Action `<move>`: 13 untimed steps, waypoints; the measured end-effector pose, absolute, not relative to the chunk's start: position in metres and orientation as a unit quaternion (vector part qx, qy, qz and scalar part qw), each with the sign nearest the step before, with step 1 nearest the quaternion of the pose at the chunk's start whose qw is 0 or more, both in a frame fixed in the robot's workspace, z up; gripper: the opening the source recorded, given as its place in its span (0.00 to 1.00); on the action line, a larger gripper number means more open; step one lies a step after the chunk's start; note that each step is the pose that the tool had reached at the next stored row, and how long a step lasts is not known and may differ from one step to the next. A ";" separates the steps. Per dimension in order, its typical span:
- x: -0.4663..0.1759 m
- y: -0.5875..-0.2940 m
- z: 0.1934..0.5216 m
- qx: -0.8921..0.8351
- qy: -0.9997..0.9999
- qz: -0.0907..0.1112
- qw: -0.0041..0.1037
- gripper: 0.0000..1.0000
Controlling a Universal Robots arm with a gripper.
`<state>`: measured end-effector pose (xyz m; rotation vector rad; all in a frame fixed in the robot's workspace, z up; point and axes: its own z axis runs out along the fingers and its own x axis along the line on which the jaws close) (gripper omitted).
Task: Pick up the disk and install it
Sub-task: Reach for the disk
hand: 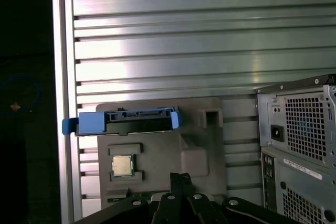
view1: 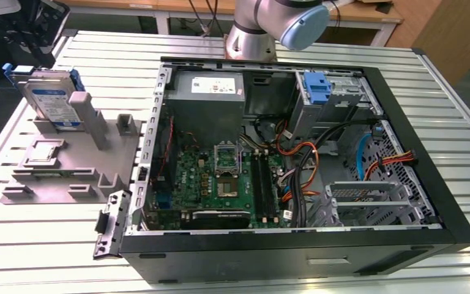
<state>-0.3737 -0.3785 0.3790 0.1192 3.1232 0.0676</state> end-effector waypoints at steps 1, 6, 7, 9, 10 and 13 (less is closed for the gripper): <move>-0.376 -0.378 0.379 0.038 0.999 0.022 0.008 0.10; -0.386 -0.369 0.379 0.038 0.999 0.022 0.008 0.10; -0.388 -0.366 0.378 0.038 0.999 0.022 0.007 0.10; -0.392 -0.360 0.377 0.038 0.999 0.021 0.007 0.10; -0.395 -0.357 0.376 0.038 0.999 0.021 0.007 0.10; -0.407 -0.353 0.375 0.038 0.999 0.020 0.006 0.10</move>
